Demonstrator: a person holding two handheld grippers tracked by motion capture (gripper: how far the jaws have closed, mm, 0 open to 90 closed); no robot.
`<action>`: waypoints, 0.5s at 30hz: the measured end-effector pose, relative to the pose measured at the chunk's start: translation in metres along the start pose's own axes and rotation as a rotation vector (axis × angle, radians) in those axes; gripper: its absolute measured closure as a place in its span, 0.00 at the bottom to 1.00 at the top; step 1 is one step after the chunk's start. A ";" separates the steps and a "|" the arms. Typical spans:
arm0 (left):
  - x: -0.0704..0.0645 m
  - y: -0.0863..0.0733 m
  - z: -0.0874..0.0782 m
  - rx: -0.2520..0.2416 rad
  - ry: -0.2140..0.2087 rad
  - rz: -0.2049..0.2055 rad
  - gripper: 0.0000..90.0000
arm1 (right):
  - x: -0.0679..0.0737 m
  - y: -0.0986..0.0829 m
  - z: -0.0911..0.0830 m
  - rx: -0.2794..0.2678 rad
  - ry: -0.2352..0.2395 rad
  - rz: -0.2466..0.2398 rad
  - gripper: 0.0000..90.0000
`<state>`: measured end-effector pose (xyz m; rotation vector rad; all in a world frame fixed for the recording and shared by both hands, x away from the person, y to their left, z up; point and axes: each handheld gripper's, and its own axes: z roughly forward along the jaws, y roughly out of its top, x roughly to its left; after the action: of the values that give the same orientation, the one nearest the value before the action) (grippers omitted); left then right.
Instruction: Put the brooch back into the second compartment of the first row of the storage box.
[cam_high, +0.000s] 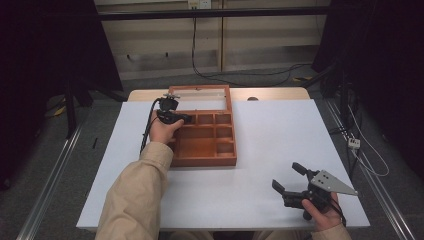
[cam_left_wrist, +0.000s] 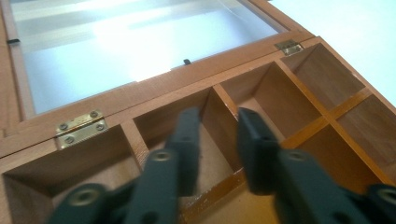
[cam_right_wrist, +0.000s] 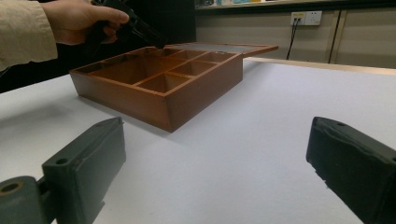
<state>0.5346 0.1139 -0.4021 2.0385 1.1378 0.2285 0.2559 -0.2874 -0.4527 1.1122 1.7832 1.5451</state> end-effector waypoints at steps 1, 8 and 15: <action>-0.001 -0.001 -0.002 -0.005 -0.006 -0.005 0.67 | 0.000 0.000 0.000 0.000 -0.001 0.000 0.05; -0.006 -0.006 -0.017 -0.025 -0.034 -0.001 0.43 | -0.001 0.000 0.000 0.002 -0.004 -0.004 0.05; -0.017 -0.013 -0.038 -0.046 -0.092 0.035 0.32 | 0.000 0.000 0.001 0.006 -0.005 -0.010 0.05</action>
<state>0.4979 0.1253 -0.3824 2.0081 1.0322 0.1744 0.2563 -0.2869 -0.4528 1.1073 1.7890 1.5311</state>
